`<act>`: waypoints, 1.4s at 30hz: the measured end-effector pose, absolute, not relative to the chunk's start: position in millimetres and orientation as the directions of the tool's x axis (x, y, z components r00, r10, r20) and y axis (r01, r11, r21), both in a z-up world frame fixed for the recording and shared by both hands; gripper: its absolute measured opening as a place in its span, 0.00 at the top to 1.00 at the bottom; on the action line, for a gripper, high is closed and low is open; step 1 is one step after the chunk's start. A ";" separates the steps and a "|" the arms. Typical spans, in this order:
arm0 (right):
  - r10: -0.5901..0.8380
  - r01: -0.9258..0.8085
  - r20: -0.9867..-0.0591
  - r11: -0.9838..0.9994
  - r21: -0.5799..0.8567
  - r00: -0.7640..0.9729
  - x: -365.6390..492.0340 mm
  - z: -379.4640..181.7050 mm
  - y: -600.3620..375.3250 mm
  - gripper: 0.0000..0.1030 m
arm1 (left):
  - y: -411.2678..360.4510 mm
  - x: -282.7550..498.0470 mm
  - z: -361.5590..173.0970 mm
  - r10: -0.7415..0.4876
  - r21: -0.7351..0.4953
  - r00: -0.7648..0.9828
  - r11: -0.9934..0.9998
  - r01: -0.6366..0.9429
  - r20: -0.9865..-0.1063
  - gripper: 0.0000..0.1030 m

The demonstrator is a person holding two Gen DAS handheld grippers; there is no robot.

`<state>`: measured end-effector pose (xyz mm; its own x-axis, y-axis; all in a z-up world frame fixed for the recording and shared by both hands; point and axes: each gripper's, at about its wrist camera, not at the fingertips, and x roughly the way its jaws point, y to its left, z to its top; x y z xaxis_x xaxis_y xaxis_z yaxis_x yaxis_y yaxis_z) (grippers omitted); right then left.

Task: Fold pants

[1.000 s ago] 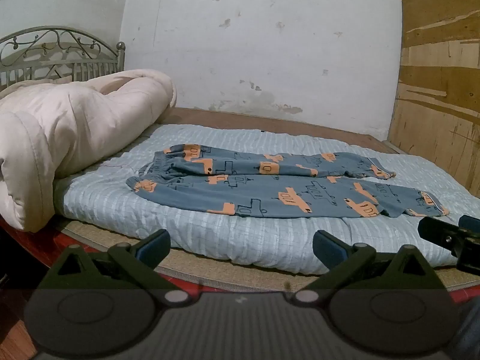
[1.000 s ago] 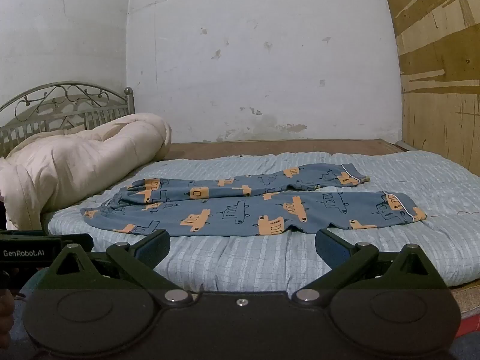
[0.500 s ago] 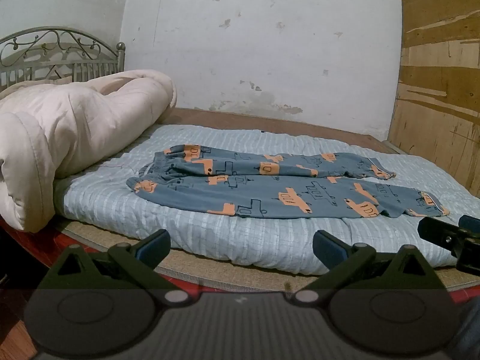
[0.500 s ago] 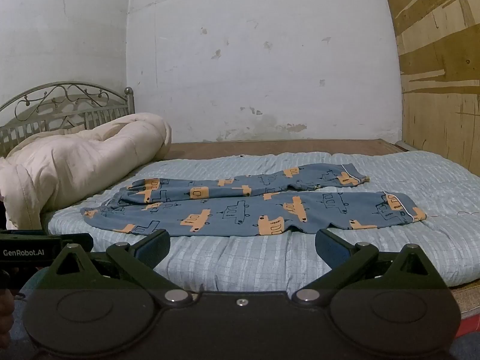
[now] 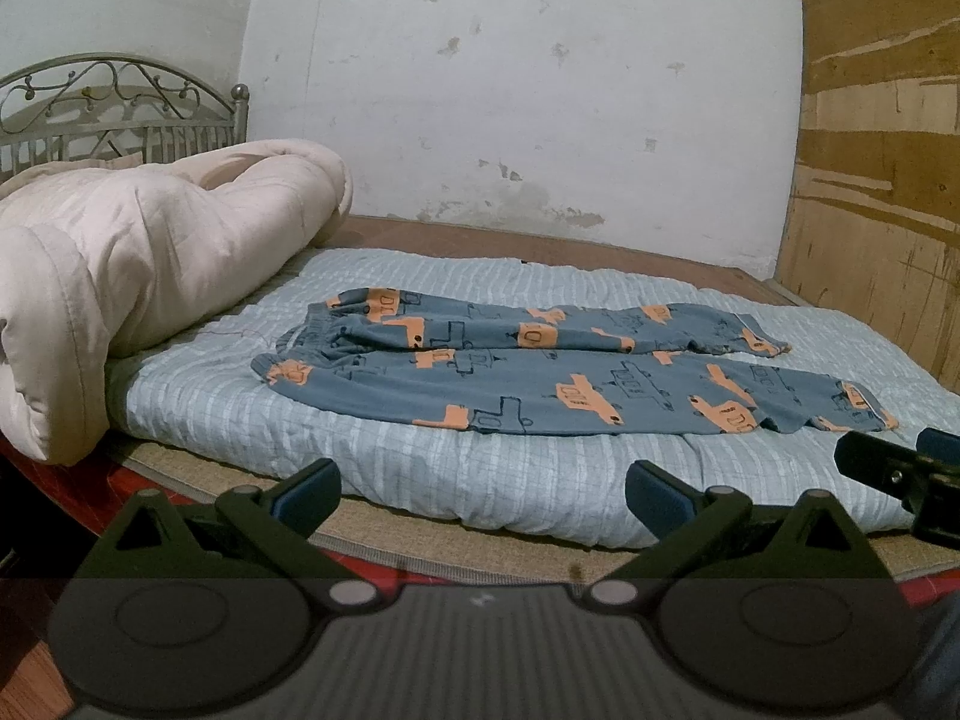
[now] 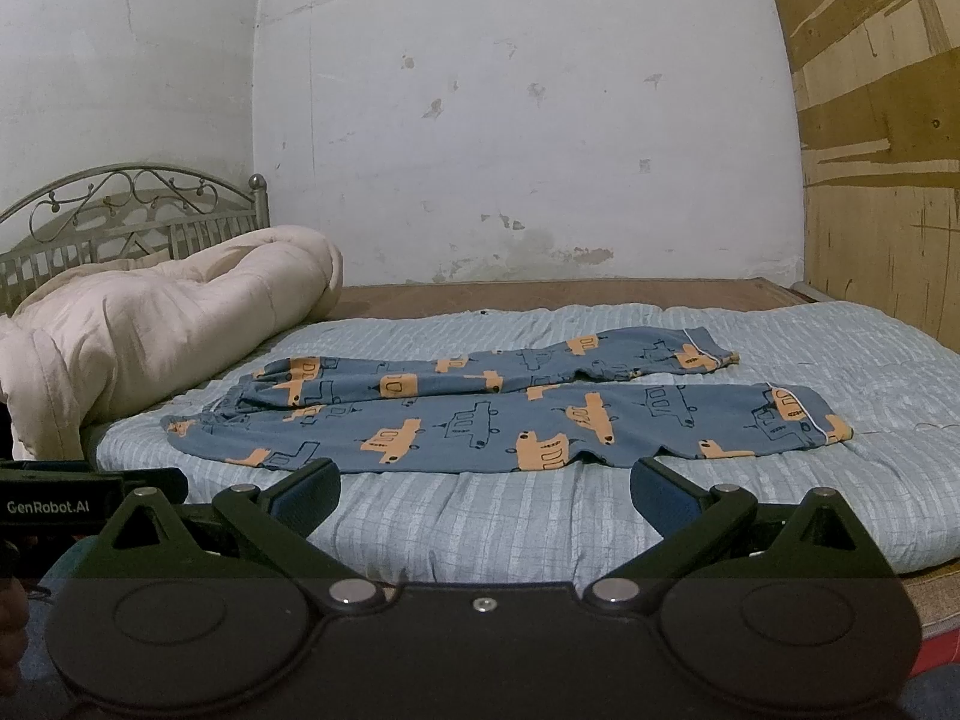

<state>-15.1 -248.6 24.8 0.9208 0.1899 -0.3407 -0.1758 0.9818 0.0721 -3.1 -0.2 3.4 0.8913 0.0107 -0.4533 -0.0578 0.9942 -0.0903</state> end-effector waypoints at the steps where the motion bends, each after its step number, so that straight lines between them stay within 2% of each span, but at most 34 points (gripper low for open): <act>1: 0.190 -0.176 -0.341 0.982 0.072 0.921 -15.0 24.9 -248.6 0.01 | 0.0 -3.3 3.8 0.013 -0.089 0.890 0.994 -0.060 -0.455 0.01; 10: 0.208 -0.192 -0.359 0.978 0.081 0.910 -12.9 20.9 -247.7 0.01 | 4.3 2.3 -2.9 0.016 -0.101 0.868 0.992 -0.076 -0.496 0.01; 18: 0.213 -0.191 -0.413 0.977 0.093 0.885 -0.2 27.2 -246.0 0.01 | 12.2 29.3 0.6 -0.003 -0.131 0.796 0.987 -0.096 -0.606 0.01; 29: 0.253 -0.245 -0.407 0.967 0.071 0.878 36.8 55.1 -235.8 0.01 | 22.2 87.8 39.9 -0.023 -0.154 0.771 0.983 -0.098 -0.637 0.01; 42: 0.265 -0.264 -0.440 0.962 0.065 0.858 109.1 69.0 -231.8 0.01 | 47.4 155.3 62.8 0.113 -0.045 0.769 0.983 -0.180 -0.629 0.01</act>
<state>109.1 -231.8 69.0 0.8582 0.2650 -0.4396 -0.2639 0.9624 0.0649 155.3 47.4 62.8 0.7692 0.1125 -0.6290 -0.1804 0.9826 -0.0449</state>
